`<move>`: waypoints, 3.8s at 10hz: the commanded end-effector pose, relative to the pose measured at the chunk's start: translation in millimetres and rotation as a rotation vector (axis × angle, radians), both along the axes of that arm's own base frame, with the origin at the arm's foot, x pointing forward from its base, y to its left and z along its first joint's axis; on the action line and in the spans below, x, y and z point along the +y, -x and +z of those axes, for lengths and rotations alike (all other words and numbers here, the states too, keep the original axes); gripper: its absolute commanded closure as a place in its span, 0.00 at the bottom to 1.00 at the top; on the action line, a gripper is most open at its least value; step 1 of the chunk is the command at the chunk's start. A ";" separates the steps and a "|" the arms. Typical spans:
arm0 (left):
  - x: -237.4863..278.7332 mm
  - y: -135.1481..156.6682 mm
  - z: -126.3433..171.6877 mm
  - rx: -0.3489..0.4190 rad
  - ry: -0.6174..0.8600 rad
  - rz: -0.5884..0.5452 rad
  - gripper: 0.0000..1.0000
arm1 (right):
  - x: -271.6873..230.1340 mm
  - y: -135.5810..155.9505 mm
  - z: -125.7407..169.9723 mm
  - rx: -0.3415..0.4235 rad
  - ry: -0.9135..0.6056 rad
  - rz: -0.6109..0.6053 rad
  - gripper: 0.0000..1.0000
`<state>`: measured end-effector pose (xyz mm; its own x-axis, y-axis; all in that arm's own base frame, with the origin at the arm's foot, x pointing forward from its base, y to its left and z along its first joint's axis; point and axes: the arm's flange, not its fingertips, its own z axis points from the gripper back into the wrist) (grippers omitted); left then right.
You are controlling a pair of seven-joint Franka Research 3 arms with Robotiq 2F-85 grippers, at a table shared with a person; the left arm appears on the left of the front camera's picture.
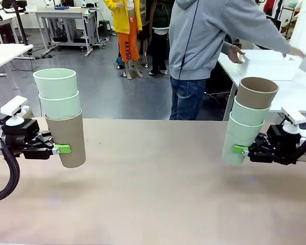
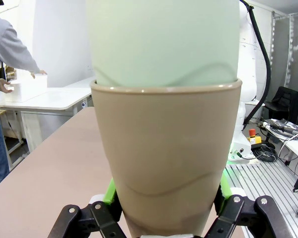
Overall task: Stack the cups and store them in the basket.
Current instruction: Place the stack of Reusable plastic cups into the Pantry Basket.
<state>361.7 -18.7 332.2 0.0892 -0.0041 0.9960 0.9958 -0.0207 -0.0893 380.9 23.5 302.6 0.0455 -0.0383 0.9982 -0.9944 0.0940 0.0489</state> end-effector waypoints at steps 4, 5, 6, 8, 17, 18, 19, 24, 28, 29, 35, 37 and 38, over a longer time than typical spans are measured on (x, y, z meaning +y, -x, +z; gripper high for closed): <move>-0.8 -0.4 5.8 0.002 0.014 0.004 0.15 | 0.2 -0.7 3.8 -0.015 -0.001 -0.003 0.16; -0.8 -0.4 5.8 0.002 0.014 0.004 0.15 | 0.2 -0.7 3.8 -0.015 -0.001 -0.003 0.16; -0.8 -0.4 5.8 0.002 0.014 0.004 0.15 | 0.2 -0.7 3.8 -0.015 -0.001 -0.003 0.16; -0.8 -0.4 5.8 0.002 0.014 0.004 0.15 | 0.2 -0.7 3.8 -0.015 -0.001 -0.003 0.16; -0.8 -0.4 5.8 0.002 0.014 0.004 0.15 | 0.2 -0.7 3.8 -0.015 -0.001 -0.003 0.16; -0.8 -0.4 5.8 0.002 0.014 0.004 0.15 | 0.2 -0.7 3.8 -0.015 -0.001 -0.003 0.16; -0.8 -0.4 5.8 0.002 0.014 0.004 0.15 | 0.2 -0.7 3.8 -0.015 -0.001 -0.003 0.16; -0.8 -0.4 5.8 0.002 0.014 0.004 0.15 | 0.2 -0.7 3.8 -0.015 -0.001 -0.003 0.16; -0.8 -0.4 5.8 0.002 0.014 0.004 0.15 | 0.2 -0.7 3.8 -0.015 -0.001 -0.003 0.16; -0.8 -0.4 5.8 0.002 0.014 0.004 0.15 | 0.2 -0.7 3.8 -0.015 -0.001 -0.003 0.16; -0.8 -0.4 5.8 0.002 0.014 0.004 0.15 | 0.2 -0.7 3.8 -0.015 -0.001 -0.003 0.16; -0.8 -0.4 5.8 0.002 0.014 0.004 0.15 | 0.2 -0.7 3.8 -0.015 -0.001 -0.003 0.16; -0.8 -0.4 5.8 0.002 0.014 0.004 0.15 | 0.2 -0.7 3.8 -0.015 -0.001 -0.003 0.16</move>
